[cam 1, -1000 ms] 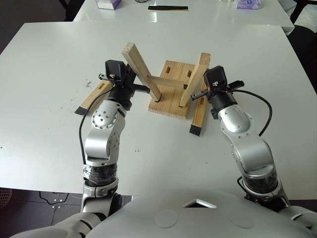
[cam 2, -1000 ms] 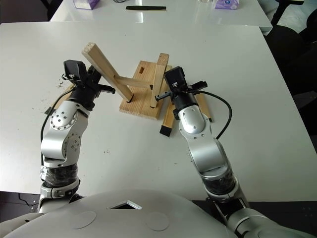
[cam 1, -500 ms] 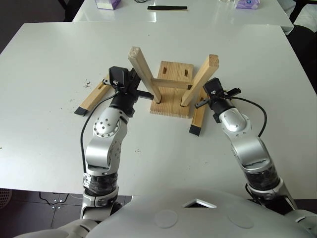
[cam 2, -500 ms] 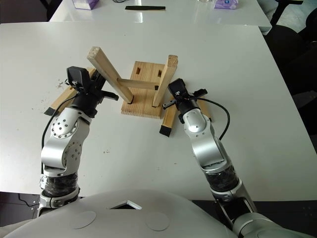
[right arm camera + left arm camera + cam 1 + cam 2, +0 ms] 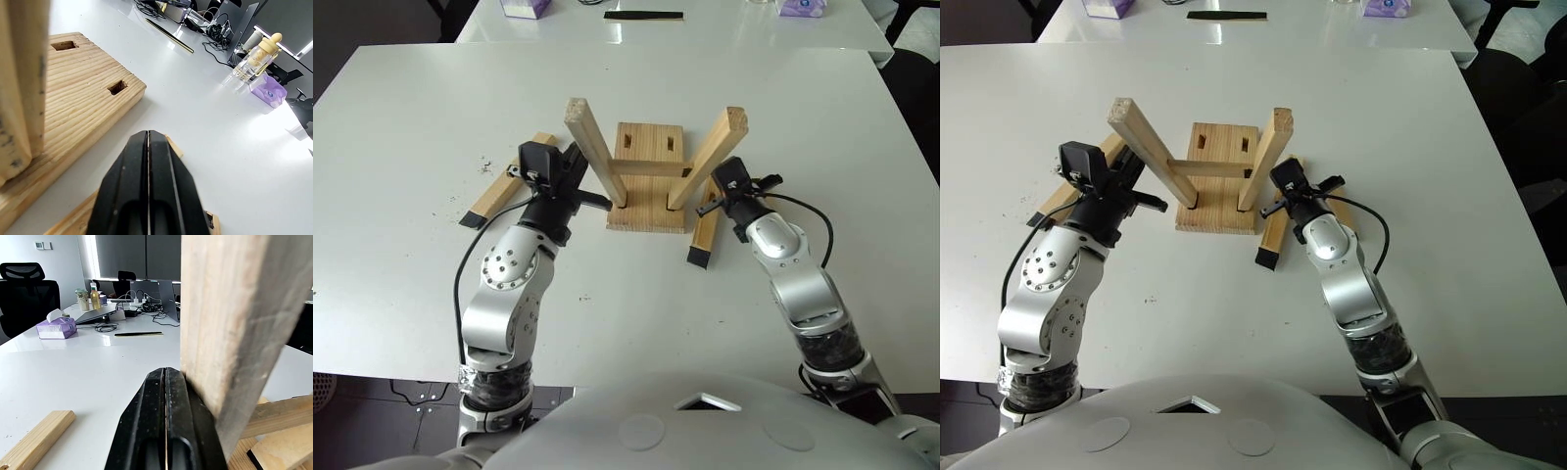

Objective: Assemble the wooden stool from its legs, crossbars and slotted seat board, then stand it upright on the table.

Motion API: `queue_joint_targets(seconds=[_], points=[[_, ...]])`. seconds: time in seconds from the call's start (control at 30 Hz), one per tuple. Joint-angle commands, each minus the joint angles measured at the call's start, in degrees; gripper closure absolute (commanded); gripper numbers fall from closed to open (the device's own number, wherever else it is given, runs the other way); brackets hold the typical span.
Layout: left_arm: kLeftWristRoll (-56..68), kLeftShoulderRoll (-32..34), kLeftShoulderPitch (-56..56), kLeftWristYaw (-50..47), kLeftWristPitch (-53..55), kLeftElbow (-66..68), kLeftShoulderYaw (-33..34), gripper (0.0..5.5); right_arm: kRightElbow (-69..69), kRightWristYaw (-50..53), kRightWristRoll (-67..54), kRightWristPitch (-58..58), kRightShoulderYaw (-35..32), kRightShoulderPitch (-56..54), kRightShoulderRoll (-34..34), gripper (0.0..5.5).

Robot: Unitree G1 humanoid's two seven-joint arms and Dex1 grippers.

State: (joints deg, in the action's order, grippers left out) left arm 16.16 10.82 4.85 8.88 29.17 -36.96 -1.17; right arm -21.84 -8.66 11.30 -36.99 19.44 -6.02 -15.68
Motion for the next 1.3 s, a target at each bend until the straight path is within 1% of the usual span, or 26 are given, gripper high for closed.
queue_joint_targets(seconds=[0.03,0.1,0.23,0.3,0.37,0.43,0.5,0.57,0.67,0.8,0.9,0.97,1.07,1.2,1.23,1.3], points=[[2.0,2.7,1.0,2.8,-0.3,-0.1,3.9,5.5,-1.4,-1.3,-1.0,3.2,-2.1,-1.2,0.4,5.46],[2.2,4.5,1.6,3.8,-0.7,0.6,6.9,5.5,-2.2,-1.6,-2.0,5.1,-4.8,-0.1,0.1,5.46],[4.7,6.1,1.1,4.8,0.4,0.2,11.2,5.5,-2.4,-2.1,-6.0,8.0,-14.0,1.2,-0.8,5.46],[6.7,6.6,0.5,4.6,1.4,-0.4,14.1,5.5,-1.3,-2.5,-9.2,8.3,-19.4,-0.9,-0.9,5.46],[11.7,6.2,-3.1,2.2,3.5,-0.3,19.6,5.5,-1.3,-3.2,-16.3,5.4,-25.9,-5.0,1.2,5.46],[21.2,6.8,-10.8,-1.3,7.7,-2.5,24.2,5.5,-3.2,-3.7,-28.3,-1.4,-32.6,-12.9,4.1,5.46],[30.7,8.4,-20.3,-5.1,12.2,-4.7,24.7,5.5,-6.6,-4.6,-41.0,-8.3,-35.6,-21.8,5.8,5.46],[37.5,9.6,-27.6,-8.3,16.0,-3.7,24.1,5.5,-9.6,-6.0,-49.9,-12.7,-35.1,-27.6,5.9,5.46],[43.7,11.0,-33.0,-9.9,20.9,0.3,22.2,5.5,-11.1,-10.6,-54.7,-14.9,-31.3,-30.5,3.1,5.46],[43.3,12.0,-33.6,-9.3,24.5,7.1,17.8,5.5,-8.7,-14.2,-53.3,-13.7,-26.0,-27.3,0.1,5.46],[41.1,12.7,-32.3,-6.6,24.4,10.1,15.1,5.5,-5.6,-16.4,-50.1,-10.4,-22.4,-26.1,-1.5,5.46],[41.6,12.5,-33.0,-5.5,23.5,10.5,15.6,5.5,-4.8,-17.1,-50.6,-9.3,-22.8,-27.9,-1.4,5.46],[44.0,12.6,-35.6,-5.1,22.4,10.0,18.2,5.5,-3.3,-16.6,-52.4,-8.4,-25.2,-31.6,-1.1,5.46],[47.3,13.2,-38.5,-6.4,22.5,9.6,20.0,5.5,-3.5,-15.7,-55.1,-8.6,-27.6,-33.4,-0.9,5.46],[48.1,12.9,-38.4,-6.6,22.7,9.4,19.8,5.5,-3.6,-15.9,-55.1,-8.4,-27.4,-32.9,-1.2,5.46],[48.5,11.8,-35.9,-7.4,23.6,9.6,18.3,5.5,-4.1,-16.9,-53.5,-8.4,-24.7,-29.6,-2.3,5.46]])
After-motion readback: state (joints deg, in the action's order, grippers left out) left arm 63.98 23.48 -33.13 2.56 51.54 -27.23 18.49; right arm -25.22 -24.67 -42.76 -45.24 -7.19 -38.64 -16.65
